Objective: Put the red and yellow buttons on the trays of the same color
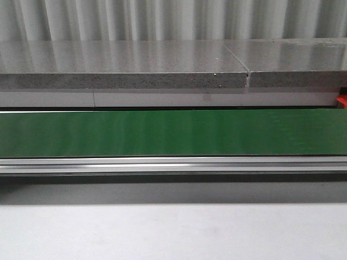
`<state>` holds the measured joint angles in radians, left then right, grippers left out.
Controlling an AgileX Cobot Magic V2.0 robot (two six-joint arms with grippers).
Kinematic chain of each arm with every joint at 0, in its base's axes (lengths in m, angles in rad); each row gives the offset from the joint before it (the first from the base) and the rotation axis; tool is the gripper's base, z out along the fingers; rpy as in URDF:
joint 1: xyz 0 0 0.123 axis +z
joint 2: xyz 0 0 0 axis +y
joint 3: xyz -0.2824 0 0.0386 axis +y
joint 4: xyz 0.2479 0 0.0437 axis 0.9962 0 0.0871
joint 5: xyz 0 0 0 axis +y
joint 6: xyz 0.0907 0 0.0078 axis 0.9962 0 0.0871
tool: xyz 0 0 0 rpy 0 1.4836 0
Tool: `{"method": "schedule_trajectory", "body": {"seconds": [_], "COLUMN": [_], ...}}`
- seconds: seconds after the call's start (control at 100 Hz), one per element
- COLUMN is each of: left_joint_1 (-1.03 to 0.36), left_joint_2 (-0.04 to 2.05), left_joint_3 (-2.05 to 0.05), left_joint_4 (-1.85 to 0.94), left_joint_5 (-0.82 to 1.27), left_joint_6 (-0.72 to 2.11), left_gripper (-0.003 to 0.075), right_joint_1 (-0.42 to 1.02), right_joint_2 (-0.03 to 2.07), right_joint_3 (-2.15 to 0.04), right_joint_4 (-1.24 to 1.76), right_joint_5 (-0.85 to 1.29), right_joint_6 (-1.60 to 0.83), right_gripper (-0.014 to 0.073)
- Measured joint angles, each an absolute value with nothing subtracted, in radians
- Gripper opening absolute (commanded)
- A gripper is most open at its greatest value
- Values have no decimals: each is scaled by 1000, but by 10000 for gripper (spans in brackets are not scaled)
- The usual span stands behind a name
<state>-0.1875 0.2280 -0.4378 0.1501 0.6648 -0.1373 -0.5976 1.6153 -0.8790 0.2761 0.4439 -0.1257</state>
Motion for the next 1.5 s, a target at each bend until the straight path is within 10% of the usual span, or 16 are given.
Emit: {"method": "schedule_trajectory", "body": {"seconds": [1.05,1.41,1.5], "left_joint_1": [-187,-187,-187], "left_joint_2": [228,228,228], "left_joint_3": [-438,-438,-438], "left_joint_4": [150,150,150], "left_joint_5": [665,665,665], "left_joint_6": [-137,-137,-137], "left_gripper": [-21,-21,-21], "right_joint_1": [-95,-81,-81], "right_joint_2": [830,626,619], "right_joint_3": [-716,-599,-598], "right_joint_4": [322,322,322], "right_joint_5": [427,453,457], "right_joint_6": [-303,-305,-305], "right_gripper": [544,-74,-69]}}
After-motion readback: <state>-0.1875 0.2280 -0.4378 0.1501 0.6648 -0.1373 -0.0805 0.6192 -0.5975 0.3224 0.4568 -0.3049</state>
